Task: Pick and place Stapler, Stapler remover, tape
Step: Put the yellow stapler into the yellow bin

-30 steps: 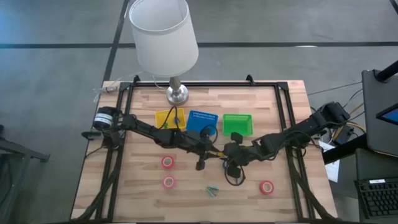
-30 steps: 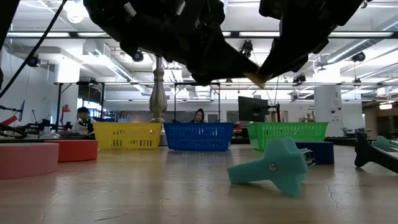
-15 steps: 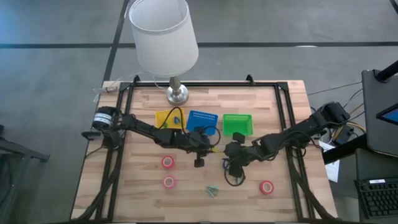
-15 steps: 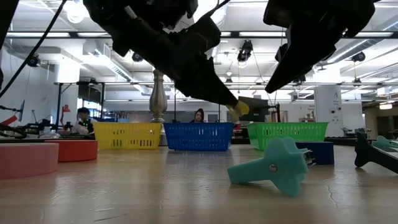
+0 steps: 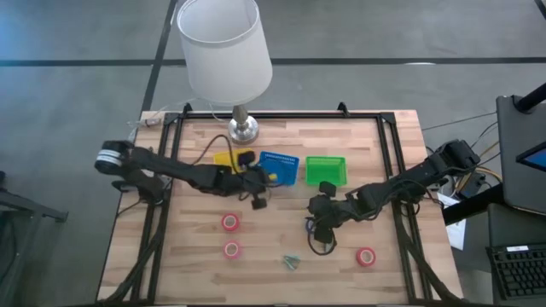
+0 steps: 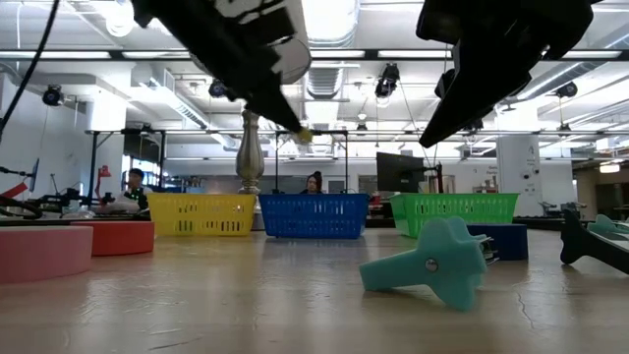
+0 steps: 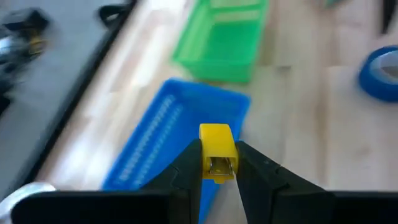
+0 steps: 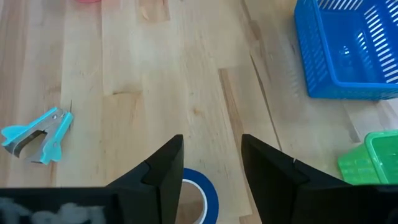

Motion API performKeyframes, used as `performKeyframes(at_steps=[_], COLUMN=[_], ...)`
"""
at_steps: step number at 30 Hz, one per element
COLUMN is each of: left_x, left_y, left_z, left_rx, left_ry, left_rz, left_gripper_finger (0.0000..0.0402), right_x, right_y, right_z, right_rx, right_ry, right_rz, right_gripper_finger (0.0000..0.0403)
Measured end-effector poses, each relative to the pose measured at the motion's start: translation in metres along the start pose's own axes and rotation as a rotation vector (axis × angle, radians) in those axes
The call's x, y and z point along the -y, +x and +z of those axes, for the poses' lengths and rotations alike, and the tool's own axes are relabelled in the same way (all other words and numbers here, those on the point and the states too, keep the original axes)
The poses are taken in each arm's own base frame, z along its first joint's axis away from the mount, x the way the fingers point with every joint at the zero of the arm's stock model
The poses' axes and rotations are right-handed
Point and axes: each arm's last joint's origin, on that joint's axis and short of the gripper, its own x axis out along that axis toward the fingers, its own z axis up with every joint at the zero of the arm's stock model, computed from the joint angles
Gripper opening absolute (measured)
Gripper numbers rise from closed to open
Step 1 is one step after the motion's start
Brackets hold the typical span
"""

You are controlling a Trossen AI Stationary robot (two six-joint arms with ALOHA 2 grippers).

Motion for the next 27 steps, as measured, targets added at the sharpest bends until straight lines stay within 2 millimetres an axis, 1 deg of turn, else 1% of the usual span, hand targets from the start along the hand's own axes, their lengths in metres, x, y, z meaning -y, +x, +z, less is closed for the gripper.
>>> performKeyframes(at_steps=[4,7,13,16,20,24,27], left_x=[-0.013,-0.025,-0.051,-0.06,-0.069,-0.071,-0.071], left_y=[-0.015,-0.02,-0.018,-0.015,-0.01,-0.007,-0.006], left_z=[-0.018,-0.042,-0.084,-0.107,-0.129,-0.136,-0.137], left_rx=[-0.002,-0.026,0.01,0.002,-0.026,-0.056,-0.064], left_ry=[-0.05,-0.123,-0.281,-0.364,-0.448,-0.459,-0.459], left_rz=[0.027,0.056,0.138,0.172,0.203,0.153,0.136], left_gripper_finger=[0.0083,0.0083,0.0084,0.0084,0.0085,0.0085,0.0085], right_x=[0.0,0.0,0.0,0.0,0.001,0.002,0.004], right_y=[0.0,0.0,0.0,0.0,0.0,0.001,0.002], right_z=[0.0,0.0,0.0,0.0,0.001,0.001,0.002], right_rx=[0.0,-0.001,0.001,0.003,0.005,0.004,0.004], right_ry=[-0.001,-0.002,-0.003,-0.015,-0.024,-0.021,-0.017], right_rz=[0.0,-0.001,-0.001,-0.001,-0.001,-0.006,-0.011], right_gripper_finger=[0.0162,0.0164,0.0165,0.0167,0.0169,0.0169,0.0169])
